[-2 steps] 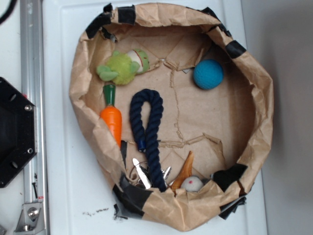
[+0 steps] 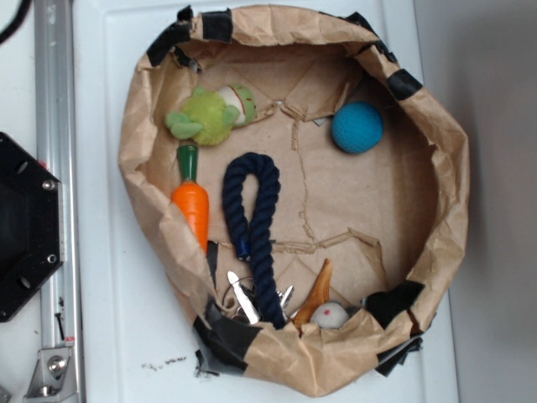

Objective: Grab the blue ball.

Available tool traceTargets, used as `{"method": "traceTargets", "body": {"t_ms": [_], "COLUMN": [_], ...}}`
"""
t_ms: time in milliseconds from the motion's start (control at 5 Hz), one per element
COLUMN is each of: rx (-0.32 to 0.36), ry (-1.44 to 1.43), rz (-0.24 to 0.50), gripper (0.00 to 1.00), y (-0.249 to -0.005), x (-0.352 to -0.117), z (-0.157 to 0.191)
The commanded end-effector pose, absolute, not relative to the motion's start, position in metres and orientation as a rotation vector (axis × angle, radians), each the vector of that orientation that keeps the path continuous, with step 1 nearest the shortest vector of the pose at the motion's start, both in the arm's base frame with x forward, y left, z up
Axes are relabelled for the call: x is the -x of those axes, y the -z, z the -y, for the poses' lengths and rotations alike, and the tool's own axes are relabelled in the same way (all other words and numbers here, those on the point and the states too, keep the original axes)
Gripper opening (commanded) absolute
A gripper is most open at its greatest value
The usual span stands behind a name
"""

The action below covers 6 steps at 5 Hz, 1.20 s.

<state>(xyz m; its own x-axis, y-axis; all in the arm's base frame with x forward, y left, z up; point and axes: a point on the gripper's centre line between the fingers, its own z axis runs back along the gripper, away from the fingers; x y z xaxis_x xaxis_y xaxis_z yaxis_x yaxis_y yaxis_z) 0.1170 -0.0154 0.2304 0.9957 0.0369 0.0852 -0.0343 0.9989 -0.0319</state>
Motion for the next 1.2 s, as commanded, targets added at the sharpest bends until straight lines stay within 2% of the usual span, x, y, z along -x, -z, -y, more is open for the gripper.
{"method": "traceTargets", "body": {"t_ms": [0, 200, 400, 800, 1000], "rx": [0.011, -0.015, -0.051, -0.112, -0.131], "ry": [-0.141, -0.190, -0.182, -0.203, -0.240], "rz": [0.253, 0.361, 0.414, 0.475, 0.478], "gripper": [1.00, 1.00, 1.00, 1.00, 1.00], "y": [-0.161, -0.143, -0.120, -0.087, -0.089], "x": [-0.212, -0.244, -0.268, -0.284, -0.290], "z": [-0.046, -0.063, -0.060, -0.073, -0.094]}}
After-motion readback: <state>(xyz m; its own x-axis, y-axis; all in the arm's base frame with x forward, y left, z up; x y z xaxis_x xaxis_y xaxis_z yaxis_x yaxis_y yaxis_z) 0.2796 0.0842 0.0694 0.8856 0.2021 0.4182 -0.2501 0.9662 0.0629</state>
